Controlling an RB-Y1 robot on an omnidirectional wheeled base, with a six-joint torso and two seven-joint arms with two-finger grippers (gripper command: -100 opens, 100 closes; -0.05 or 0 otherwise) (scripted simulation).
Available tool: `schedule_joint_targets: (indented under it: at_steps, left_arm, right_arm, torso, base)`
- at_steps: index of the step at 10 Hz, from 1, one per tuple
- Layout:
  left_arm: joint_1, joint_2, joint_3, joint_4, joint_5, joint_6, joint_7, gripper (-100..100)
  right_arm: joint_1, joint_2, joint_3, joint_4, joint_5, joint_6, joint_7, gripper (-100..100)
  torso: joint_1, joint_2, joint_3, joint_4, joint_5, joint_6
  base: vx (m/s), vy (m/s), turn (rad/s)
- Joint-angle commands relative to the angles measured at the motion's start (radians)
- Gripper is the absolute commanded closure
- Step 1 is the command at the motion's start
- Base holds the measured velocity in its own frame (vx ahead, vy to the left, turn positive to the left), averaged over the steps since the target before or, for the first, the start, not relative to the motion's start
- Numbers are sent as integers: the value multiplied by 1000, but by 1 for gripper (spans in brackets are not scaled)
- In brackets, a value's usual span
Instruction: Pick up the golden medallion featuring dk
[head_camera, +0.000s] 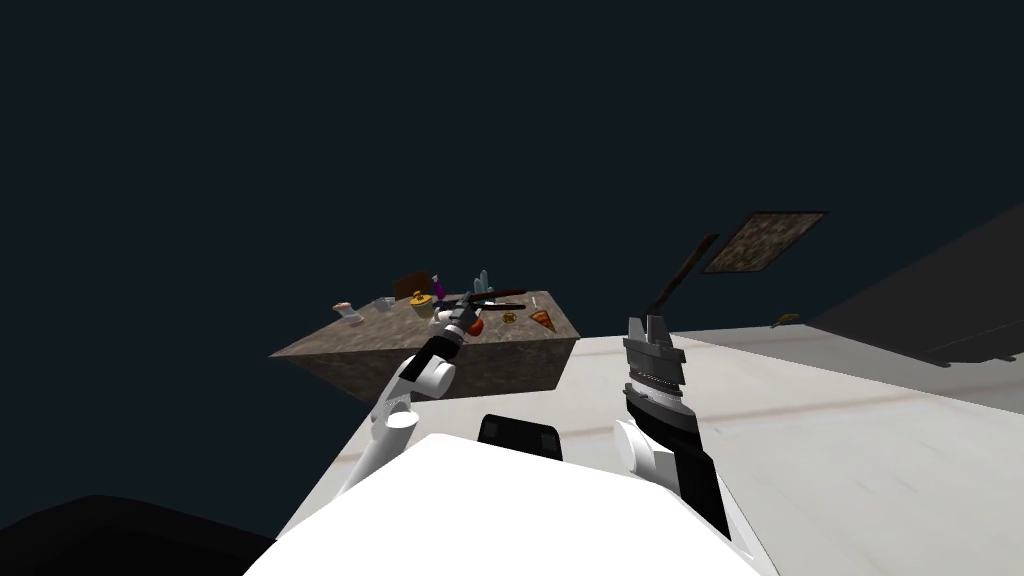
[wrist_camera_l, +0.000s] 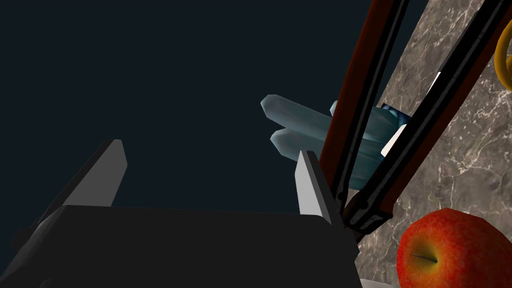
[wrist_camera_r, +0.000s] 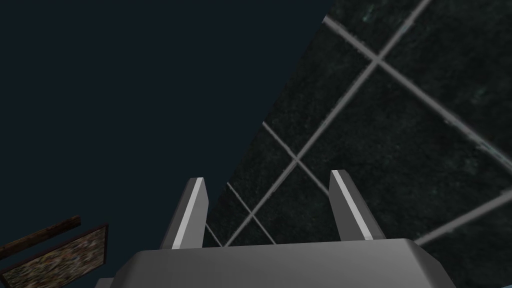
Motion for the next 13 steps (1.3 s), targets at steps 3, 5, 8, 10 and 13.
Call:
schedule_joint_targets:
  at_steps: [3, 5, 8, 10, 13]
  left_arm:
    - [-32, 14, 15, 14, 11, 97, 25, -100]
    - [-55, 21, 24, 26, 16, 153, 41, -100]
    - [-77, 27, 35, 40, 20, 237, 57, -100]
    - [-77, 27, 35, 40, 20, 273, 57, -100]
    - [-99, 32, 46, 55, 23, 344, 73, -100]
  right_arm:
    - [0, 0, 0, 0, 0, 0, 0, 0]
    - [0, 0, 0, 0, 0, 0, 0, 0]
    - [0, 0, 0, 0, 0, 0, 0, 0]
    - [0, 0, 0, 0, 0, 0, 0, 0]
    - [0, 0, 0, 0, 0, 0, 0, 0]
  torso:
    - [-1, 0, 0, 0, 0, -1]
    - [0, 0, 0, 0, 0, -1]
    - [-1, 0, 0, 0, 0, -1]
    - [-1, 0, 0, 0, 0, -1]
    - [-1, -1, 0, 0, 0, -1]
  base:
    - [-11, 31, -88]
    - [-8, 42, -139]
    - [-3, 29, -90]
    - [1, 24, -74]
    - [1, 20, -101]
